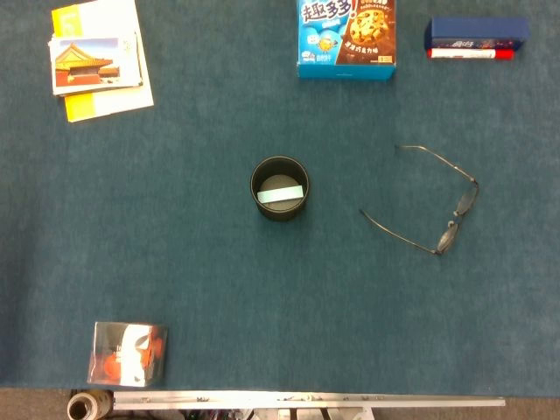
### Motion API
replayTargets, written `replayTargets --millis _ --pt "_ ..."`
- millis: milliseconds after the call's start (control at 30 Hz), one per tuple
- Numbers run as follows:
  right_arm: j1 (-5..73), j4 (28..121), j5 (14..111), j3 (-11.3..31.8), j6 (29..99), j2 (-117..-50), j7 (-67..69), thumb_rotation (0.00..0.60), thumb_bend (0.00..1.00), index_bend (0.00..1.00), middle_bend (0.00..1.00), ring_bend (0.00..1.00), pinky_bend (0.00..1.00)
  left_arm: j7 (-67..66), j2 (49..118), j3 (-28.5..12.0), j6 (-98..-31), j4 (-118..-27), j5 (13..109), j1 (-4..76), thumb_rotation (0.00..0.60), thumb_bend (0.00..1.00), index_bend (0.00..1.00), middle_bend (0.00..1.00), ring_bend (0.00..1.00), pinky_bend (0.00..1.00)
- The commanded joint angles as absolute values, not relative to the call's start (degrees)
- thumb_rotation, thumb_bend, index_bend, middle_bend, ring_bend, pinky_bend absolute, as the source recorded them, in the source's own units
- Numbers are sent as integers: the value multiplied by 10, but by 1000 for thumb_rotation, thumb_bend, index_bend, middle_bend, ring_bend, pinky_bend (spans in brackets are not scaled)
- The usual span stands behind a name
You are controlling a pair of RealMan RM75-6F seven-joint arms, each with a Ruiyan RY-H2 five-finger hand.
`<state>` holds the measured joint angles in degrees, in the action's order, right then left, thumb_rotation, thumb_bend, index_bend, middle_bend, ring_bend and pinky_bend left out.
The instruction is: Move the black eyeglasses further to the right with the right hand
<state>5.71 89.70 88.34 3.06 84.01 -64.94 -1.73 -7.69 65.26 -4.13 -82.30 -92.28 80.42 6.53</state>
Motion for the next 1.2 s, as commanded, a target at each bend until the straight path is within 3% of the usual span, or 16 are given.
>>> replayTargets --millis 33,567,867,1200 --pt "58 899 885 29 839 -648 -17 600 509 578 375 264 405 -79 653 -40 -826 -923 804 63 600 482 528 374 411 514" --pt "65 898 883 27 824 -642 1 600 510 578 375 264 405 -81 658 -40 -831 -919 804 61 600 482 528 374 411 514" --pt "61 897 924 17 854 -649 9 600 510 576 375 264 404 -66 654 -34 -841 -919 819 56 600 482 528 374 411 514" --pt "72 880 998 -5 872 -657 19 600 543 490 375 259 404 -50 648 -33 -843 -917 815 50 600 482 527 374 411 514"
